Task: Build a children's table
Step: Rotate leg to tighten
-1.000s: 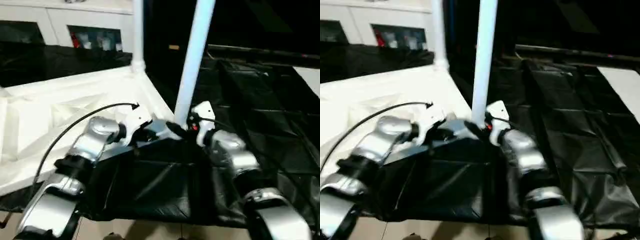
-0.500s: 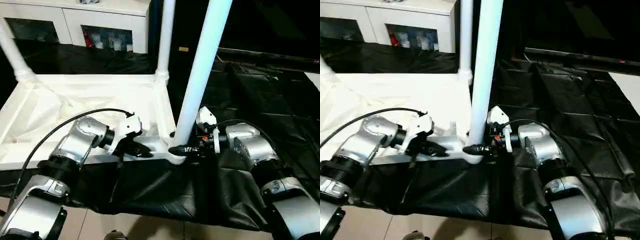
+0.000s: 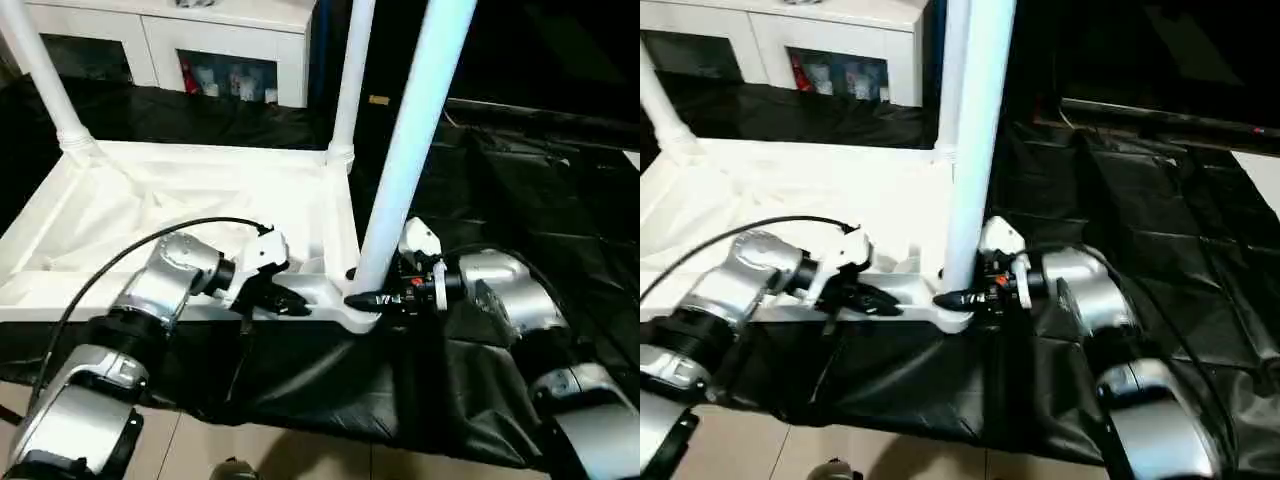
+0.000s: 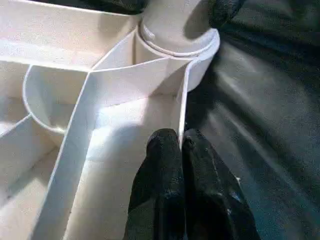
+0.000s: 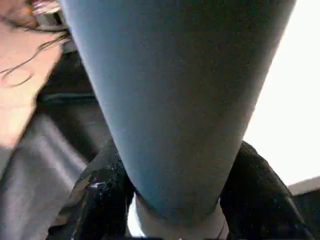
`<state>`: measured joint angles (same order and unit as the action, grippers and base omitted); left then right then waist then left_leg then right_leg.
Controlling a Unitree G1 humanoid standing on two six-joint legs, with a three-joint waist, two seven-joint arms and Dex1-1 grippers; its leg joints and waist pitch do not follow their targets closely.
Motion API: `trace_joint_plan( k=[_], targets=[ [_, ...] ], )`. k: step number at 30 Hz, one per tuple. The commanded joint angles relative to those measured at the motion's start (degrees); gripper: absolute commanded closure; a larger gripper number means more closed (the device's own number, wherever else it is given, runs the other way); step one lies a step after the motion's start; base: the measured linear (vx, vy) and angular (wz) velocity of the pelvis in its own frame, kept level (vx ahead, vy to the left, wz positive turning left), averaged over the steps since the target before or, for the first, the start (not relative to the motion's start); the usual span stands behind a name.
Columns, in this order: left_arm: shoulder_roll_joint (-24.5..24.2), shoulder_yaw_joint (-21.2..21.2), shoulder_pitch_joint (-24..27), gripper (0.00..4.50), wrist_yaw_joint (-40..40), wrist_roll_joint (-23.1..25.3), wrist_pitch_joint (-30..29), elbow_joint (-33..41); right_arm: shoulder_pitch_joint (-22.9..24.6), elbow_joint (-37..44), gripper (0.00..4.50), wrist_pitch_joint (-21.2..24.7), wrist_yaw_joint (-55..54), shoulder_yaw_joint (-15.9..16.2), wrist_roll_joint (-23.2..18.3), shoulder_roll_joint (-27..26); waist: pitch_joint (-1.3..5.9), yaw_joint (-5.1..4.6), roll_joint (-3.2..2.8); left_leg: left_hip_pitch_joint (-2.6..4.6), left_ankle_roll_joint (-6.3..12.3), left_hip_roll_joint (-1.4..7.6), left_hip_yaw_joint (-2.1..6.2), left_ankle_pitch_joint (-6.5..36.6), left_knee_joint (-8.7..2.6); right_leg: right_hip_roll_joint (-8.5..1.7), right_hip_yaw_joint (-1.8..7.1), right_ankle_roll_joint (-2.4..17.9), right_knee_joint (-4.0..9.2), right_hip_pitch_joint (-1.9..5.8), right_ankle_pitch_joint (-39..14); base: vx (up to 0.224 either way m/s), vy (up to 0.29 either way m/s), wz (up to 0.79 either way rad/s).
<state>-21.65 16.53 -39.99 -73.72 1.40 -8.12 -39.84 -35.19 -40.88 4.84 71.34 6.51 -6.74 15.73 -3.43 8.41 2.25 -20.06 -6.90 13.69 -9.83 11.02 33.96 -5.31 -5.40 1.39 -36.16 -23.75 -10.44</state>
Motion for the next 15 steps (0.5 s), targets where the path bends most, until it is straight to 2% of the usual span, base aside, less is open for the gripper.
trace_joint_plan(
  k=[1,2,6,7,9,11,13,15],
  targets=[
    [2.35,-3.57,-3.54,4.50,10.06,-0.04,-1.10,-0.15,1.60,1.06,2.51,1.52,-0.51,2.30,-1.54,-3.62,4.13,-0.51,-0.72,0.31,0.19,-0.25,-0.68,10.09,-4.07,-2.80,2.88,12.47,4.19,3.57,-9.66,0.000,0.000,0.00],
    [2.64,-3.68,-3.62,4.50,10.90,0.11,-1.27,-0.25,1.82,1.15,2.51,1.48,-1.44,2.06,-1.52,-3.93,4.17,-0.62,-0.58,0.16,0.10,-0.38,-0.62,10.26,-4.10,-2.84,2.83,11.59,4.40,3.77,-11.47,0.000,0.000,0.00],
    [7.38,-4.66,-4.47,4.50,19.06,0.66,-1.92,-0.87,5.71,3.08,2.53,1.48,-12.62,1.43,0.49,-8.92,3.93,-0.77,-0.59,0.17,-0.20,-0.37,-0.56,10.41,-4.27,-2.84,2.85,9.72,4.93,3.51,-14.34,0.000,0.000,0.00],
    [8.05,-4.28,-4.31,4.50,18.95,0.56,-1.35,-0.57,6.71,4.14,2.54,1.43,-13.99,1.58,0.82,-9.85,3.95,-0.73,-0.85,0.30,-0.30,-0.36,-0.47,10.87,-4.37,-2.97,2.83,9.33,5.08,3.49,-15.60,0.000,0.000,0.00],
    [8.58,-3.48,-3.98,4.50,17.98,0.54,-0.26,-0.06,7.88,5.64,2.54,1.16,-15.91,1.84,1.47,-10.78,4.10,-0.82,-0.86,0.25,-0.14,-0.38,-0.44,10.87,-4.40,-2.85,2.86,8.93,5.05,3.47,-14.85,0.000,0.000,0.00],
    [8.39,-2.55,-3.57,4.50,15.78,0.69,1.98,0.32,7.90,5.99,2.54,1.01,-17.68,1.13,1.38,-11.12,4.05,-0.95,-1.16,0.27,-0.15,-0.41,-0.43,11.61,-4.47,-2.80,2.83,8.98,5.16,3.45,-14.68,0.000,0.000,0.00],
    [8.07,-2.34,-3.41,4.50,14.74,0.69,2.45,0.36,7.52,5.97,2.01,1.26,-18.60,0.42,1.12,-10.84,4.02,-1.01,-1.17,0.29,-0.07,-0.39,-0.41,12.46,-4.52,-2.79,2.79,8.93,5.26,3.42,-15.44,0.000,0.000,0.00],
    [7.30,-1.80,-2.61,4.50,12.34,0.53,3.79,1.08,7.65,6.92,1.88,0.86,-18.64,0.37,1.49,-9.75,4.06,-1.08,-1.33,0.27,-0.07,-0.39,-0.37,12.81,-4.51,-2.78,2.80,9.15,5.23,3.49,-14.66,0.000,0.000,0.00]
  ],
)
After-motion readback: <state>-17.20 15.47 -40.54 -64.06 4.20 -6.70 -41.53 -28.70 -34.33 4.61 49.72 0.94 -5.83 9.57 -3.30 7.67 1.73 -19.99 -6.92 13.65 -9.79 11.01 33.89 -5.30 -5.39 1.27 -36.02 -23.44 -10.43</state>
